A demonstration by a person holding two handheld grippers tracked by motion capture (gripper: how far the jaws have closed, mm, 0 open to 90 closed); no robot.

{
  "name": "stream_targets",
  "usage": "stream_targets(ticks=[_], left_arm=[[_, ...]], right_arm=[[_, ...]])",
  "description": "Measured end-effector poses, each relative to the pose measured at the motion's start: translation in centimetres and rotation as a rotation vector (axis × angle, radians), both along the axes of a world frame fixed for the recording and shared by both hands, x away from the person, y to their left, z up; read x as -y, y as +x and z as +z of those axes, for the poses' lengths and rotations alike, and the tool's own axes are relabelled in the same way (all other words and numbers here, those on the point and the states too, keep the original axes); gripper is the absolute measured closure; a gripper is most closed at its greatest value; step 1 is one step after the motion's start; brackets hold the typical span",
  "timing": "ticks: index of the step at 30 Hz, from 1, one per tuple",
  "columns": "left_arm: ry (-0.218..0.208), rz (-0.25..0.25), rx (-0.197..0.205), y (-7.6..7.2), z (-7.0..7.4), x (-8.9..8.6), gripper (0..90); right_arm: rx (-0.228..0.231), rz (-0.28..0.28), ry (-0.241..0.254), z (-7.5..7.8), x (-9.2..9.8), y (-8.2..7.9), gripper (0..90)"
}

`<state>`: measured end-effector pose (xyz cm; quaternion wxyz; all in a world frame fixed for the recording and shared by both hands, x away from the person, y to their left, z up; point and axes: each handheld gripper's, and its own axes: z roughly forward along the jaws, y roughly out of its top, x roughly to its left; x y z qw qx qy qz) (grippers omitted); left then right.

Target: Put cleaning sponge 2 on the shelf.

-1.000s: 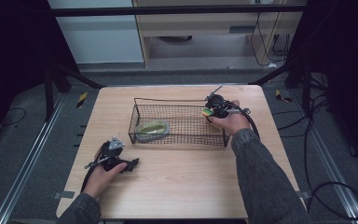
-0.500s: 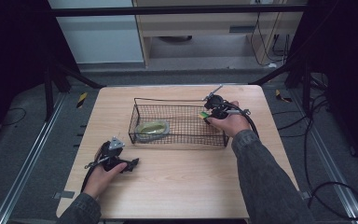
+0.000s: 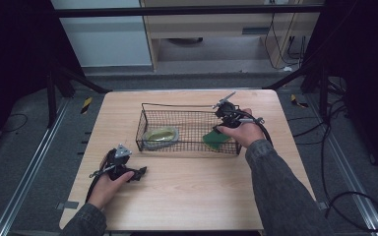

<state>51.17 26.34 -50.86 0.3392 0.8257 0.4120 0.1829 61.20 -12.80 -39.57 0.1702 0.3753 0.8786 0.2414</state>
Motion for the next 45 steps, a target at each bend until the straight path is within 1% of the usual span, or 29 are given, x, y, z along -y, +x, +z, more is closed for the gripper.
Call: stream_targets(ticks=[3, 5, 8, 10, 12, 13, 15, 16, 18, 22, 26, 29, 32, 34, 36, 39, 42, 45], left_arm=[[0.0, 0.0, 0.0, 0.0, 0.0, 0.0, 0.0], [0.0, 0.0, 0.0, 0.0, 0.0, 0.0, 0.0], [0.001, 0.0, 0.0, 0.0, 0.0, 0.0, 0.0], [0.0, 0.0, 0.0, 0.0, 0.0, 0.0, 0.0], [0.0, 0.0, 0.0, 0.0, 0.0, 0.0, 0.0], [0.0, 0.0, 0.0, 0.0, 0.0, 0.0, 0.0], [0.0, 0.0, 0.0, 0.0, 0.0, 0.0, 0.0], [0.0, 0.0, 0.0, 0.0, 0.0, 0.0, 0.0], [0.0, 0.0, 0.0, 0.0, 0.0, 0.0, 0.0], [0.001, 0.0, 0.0, 0.0, 0.0, 0.0, 0.0], [0.001, 0.0, 0.0, 0.0, 0.0, 0.0, 0.0], [0.001, 0.0, 0.0, 0.0, 0.0, 0.0, 0.0], [0.001, 0.0, -0.001, 0.0, 0.0, 0.0, 0.0], [0.0, 0.0, 0.0, 0.0, 0.0, 0.0, 0.0], [0.0, 0.0, 0.0, 0.0, 0.0, 0.0, 0.0], [0.0, 0.0, 0.0, 0.0, 0.0, 0.0, 0.0], [0.0, 0.0, 0.0, 0.0, 0.0, 0.0, 0.0], [0.0, 0.0, 0.0, 0.0, 0.0, 0.0, 0.0]], right_arm=[[0.012, -0.009, 0.015, 0.3, 0.3, -0.5, 43.0], [0.017, -0.023, 0.016, 0.4, 0.5, -0.8, 39.2], [0.034, -0.038, 0.035, 0.7, 0.8, -1.3, 32.9], [0.058, -0.045, 0.054, 0.9, 1.1, -1.6, 29.7], [0.066, -0.061, 0.083, 1.1, 1.4, -1.8, 24.0], [0.072, -0.066, 0.088, 1.1, 1.5, -1.9, 20.2], [0.072, -0.091, 0.114, 1.1, 1.8, -2.2, 14.1], [0.083, -0.093, 0.123, 1.2, 2.0, -2.3, 11.6], [0.1, -0.121, 0.139, 1.3, 2.3, -2.5, 8.1], [0.143, -0.167, 0.154, 1.5, 3.2, -3.2, 6.7], [0.175, -0.212, 0.182, 1.5, 4.8, -4.1, 6.2], [0.187, -0.235, 0.193, 1.5, 6.0, -4.8, 6.8], [0.191, -0.254, 0.195, 1.4, 7.5, -5.8, 7.2], [0.193, -0.271, 0.207, 1.2, 8.4, -6.5, 7.6], [0.204, -0.292, 0.214, 0.9, 9.4, -7.2, 7.6], [0.203, -0.321, 0.223, 0.2, 10.7, -8.3, 7.6], [0.206, -0.339, 0.222, -0.7, 11.6, -9.1, 8.3], [0.196, -0.361, 0.23, -2.0, 12.5, -9.9, 8.7]])
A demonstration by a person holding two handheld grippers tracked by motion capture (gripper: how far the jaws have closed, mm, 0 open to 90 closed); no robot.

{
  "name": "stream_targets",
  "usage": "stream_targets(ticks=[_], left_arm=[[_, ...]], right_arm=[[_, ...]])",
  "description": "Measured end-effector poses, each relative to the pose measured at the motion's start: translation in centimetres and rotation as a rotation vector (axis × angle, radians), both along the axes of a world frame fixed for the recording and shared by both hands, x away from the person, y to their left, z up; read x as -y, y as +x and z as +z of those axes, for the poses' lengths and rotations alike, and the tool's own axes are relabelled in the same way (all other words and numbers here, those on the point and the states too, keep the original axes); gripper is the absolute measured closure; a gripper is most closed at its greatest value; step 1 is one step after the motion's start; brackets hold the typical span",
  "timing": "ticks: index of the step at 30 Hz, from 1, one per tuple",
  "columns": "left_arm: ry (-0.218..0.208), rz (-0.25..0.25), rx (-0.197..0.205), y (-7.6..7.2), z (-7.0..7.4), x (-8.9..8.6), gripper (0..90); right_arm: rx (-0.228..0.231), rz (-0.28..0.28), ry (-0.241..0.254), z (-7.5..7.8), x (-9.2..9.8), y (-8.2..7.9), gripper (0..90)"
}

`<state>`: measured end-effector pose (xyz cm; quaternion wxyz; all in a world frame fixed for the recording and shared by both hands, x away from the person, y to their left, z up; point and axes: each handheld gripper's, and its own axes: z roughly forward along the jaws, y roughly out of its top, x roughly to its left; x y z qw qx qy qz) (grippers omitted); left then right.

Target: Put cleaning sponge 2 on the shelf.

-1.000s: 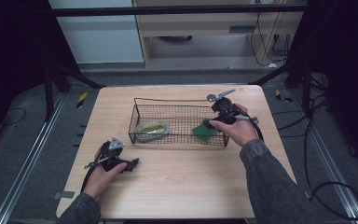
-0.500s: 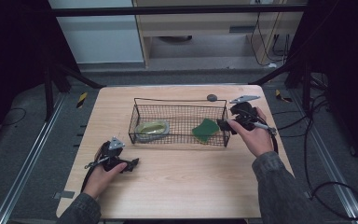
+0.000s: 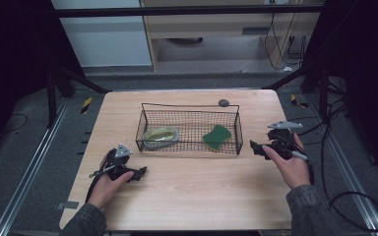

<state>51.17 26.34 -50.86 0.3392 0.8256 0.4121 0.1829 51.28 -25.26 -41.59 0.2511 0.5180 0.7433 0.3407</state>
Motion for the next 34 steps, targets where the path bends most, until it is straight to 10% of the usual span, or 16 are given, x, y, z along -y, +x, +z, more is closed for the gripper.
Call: stream_targets(ticks=[20, 34], left_arm=[[-0.002, 0.002, -0.002, 0.1, 0.0, 0.0, 0.0], [-0.002, 0.001, -0.002, 0.1, 0.0, 0.0, 0.0]], right_arm=[[-0.162, -0.064, -0.006, -7.8, 0.0, 1.1, 9.5], [-0.061, -0.095, -0.004, -9.6, 0.3, 0.4, 2.8]])
